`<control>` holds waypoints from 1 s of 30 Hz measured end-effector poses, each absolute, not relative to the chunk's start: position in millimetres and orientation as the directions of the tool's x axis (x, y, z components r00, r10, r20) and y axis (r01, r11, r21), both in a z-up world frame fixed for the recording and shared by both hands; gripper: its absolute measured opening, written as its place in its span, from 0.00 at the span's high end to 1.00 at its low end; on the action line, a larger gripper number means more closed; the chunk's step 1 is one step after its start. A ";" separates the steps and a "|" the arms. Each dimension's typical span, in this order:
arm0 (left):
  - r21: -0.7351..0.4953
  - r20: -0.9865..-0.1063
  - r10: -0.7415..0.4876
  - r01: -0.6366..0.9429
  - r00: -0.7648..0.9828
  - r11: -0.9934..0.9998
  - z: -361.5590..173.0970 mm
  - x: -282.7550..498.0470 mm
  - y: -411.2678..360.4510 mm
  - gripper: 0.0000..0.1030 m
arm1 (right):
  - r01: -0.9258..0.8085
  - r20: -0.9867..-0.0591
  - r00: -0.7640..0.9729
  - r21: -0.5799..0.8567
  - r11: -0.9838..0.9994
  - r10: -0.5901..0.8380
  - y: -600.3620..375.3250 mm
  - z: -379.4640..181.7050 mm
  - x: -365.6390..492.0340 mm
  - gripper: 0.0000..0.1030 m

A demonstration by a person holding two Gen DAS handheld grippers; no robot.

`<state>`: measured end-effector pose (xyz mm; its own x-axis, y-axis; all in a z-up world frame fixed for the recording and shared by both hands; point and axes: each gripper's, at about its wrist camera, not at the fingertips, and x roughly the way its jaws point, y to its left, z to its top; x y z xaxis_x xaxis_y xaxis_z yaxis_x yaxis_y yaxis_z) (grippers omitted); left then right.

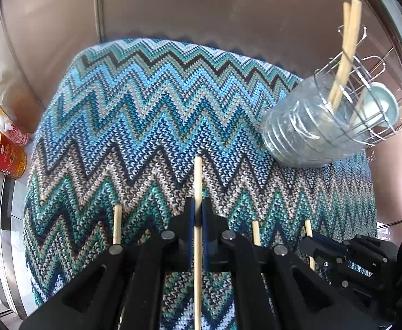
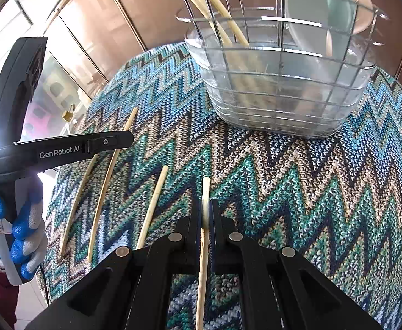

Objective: Organize utensils
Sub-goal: 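Lift both chopsticks over the wire holder with both tools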

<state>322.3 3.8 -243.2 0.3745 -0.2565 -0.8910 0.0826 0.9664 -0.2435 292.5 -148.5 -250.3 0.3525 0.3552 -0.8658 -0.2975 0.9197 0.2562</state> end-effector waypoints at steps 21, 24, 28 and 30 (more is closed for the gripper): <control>-0.325 -0.750 -0.360 0.165 0.555 0.931 -154.2 270.6 21.1 0.96 | -0.405 -0.578 0.660 0.265 0.875 0.480 -192.2 -129.8 239.2 0.95; -0.358 -0.684 -0.400 0.198 0.610 0.913 -126.5 270.8 11.4 0.96 | -0.411 -0.496 0.726 0.242 0.879 0.476 -199.4 -104.8 240.7 0.95; -0.393 -0.552 -0.441 0.246 0.707 0.886 -79.5 272.7 3.7 0.96 | -0.399 -0.336 0.834 0.183 0.898 0.439 -208.5 -60.8 249.5 0.95; -0.401 -0.480 -0.447 0.264 0.755 0.877 -57.3 278.1 -1.9 0.96 | -0.387 -0.248 0.875 0.162 0.908 0.417 -208.8 -43.1 259.1 0.95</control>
